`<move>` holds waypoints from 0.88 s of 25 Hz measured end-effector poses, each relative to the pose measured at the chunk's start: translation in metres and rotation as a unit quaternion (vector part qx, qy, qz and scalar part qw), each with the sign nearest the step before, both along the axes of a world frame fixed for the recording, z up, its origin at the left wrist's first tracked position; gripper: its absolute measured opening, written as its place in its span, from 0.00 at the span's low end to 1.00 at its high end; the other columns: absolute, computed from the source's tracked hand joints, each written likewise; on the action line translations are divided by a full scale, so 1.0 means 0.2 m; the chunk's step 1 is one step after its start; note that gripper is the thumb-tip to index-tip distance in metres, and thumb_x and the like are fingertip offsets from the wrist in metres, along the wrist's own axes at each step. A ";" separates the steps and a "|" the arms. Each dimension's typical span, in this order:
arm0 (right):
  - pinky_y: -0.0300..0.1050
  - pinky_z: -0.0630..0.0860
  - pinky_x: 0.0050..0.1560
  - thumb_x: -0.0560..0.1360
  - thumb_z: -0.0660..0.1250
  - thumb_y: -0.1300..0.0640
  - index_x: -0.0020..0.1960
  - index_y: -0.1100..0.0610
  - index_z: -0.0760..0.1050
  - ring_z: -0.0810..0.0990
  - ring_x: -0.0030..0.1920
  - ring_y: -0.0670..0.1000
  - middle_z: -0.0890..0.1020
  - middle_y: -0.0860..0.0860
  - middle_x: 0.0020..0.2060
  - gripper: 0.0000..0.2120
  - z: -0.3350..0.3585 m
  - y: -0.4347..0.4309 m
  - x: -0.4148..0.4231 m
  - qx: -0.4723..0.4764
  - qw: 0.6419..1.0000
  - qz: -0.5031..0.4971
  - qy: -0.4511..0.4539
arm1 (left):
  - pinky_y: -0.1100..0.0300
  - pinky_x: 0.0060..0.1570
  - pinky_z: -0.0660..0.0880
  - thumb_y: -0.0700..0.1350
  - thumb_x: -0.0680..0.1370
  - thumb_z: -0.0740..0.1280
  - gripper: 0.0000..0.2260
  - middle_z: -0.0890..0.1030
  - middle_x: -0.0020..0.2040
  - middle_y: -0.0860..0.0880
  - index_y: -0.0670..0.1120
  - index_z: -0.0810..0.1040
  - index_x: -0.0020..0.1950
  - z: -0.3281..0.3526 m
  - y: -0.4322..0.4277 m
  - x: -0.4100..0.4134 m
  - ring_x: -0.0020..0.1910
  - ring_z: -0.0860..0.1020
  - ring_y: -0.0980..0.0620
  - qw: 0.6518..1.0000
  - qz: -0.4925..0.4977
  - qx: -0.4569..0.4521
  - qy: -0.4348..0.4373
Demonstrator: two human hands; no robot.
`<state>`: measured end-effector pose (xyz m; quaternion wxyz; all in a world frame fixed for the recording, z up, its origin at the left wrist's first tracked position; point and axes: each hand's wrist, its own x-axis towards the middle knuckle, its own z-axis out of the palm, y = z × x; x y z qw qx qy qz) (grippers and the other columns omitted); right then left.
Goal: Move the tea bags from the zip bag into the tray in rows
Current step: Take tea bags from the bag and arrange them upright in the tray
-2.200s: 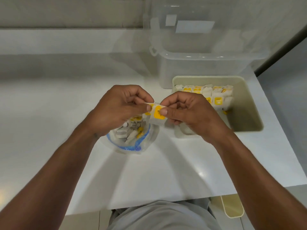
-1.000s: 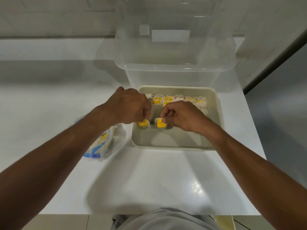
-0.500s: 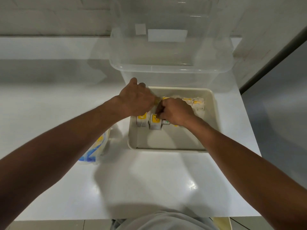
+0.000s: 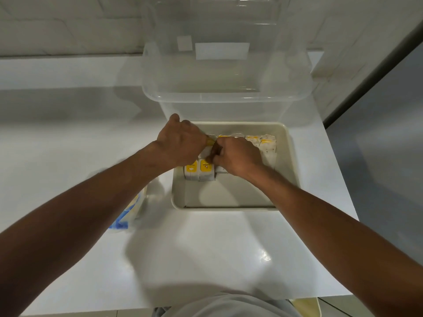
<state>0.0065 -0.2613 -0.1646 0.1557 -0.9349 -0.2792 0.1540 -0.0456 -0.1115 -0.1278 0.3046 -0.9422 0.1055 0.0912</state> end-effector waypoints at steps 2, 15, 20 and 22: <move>0.42 0.65 0.38 0.72 0.69 0.39 0.45 0.47 0.78 0.77 0.42 0.51 0.82 0.45 0.42 0.12 0.04 -0.04 -0.01 0.008 1.000 -0.004 -0.016 | 0.55 0.42 0.62 0.48 0.76 0.64 0.13 0.65 0.30 0.51 0.46 0.66 0.34 0.03 0.01 -0.01 0.37 0.69 0.50 0.999 0.020 -0.026 -0.018; 0.46 0.67 0.39 0.69 0.71 0.38 0.61 0.54 0.72 0.80 0.52 0.57 0.81 0.52 0.53 0.28 -0.04 -0.03 -0.13 -0.084 0.989 0.061 -0.107 | 0.51 0.52 0.64 0.58 0.74 0.70 0.12 0.81 0.47 0.53 0.51 0.80 0.49 -0.03 -0.13 -0.08 0.54 0.71 0.48 0.992 0.123 0.003 0.002; 0.46 0.66 0.39 0.69 0.70 0.36 0.60 0.53 0.71 0.80 0.50 0.57 0.81 0.51 0.53 0.28 -0.02 -0.02 -0.11 -0.085 0.991 0.041 -0.095 | 0.51 0.53 0.65 0.58 0.75 0.68 0.13 0.81 0.51 0.53 0.52 0.80 0.53 -0.02 -0.11 -0.09 0.56 0.71 0.48 0.993 0.111 -0.024 -0.017; 0.46 0.66 0.39 0.68 0.69 0.33 0.59 0.51 0.72 0.80 0.49 0.56 0.81 0.50 0.51 0.28 0.01 -0.03 -0.12 -0.080 0.992 0.037 -0.085 | 0.51 0.52 0.66 0.60 0.75 0.67 0.15 0.81 0.52 0.53 0.52 0.79 0.55 0.02 -0.10 -0.11 0.56 0.72 0.47 0.990 0.112 -0.069 -0.040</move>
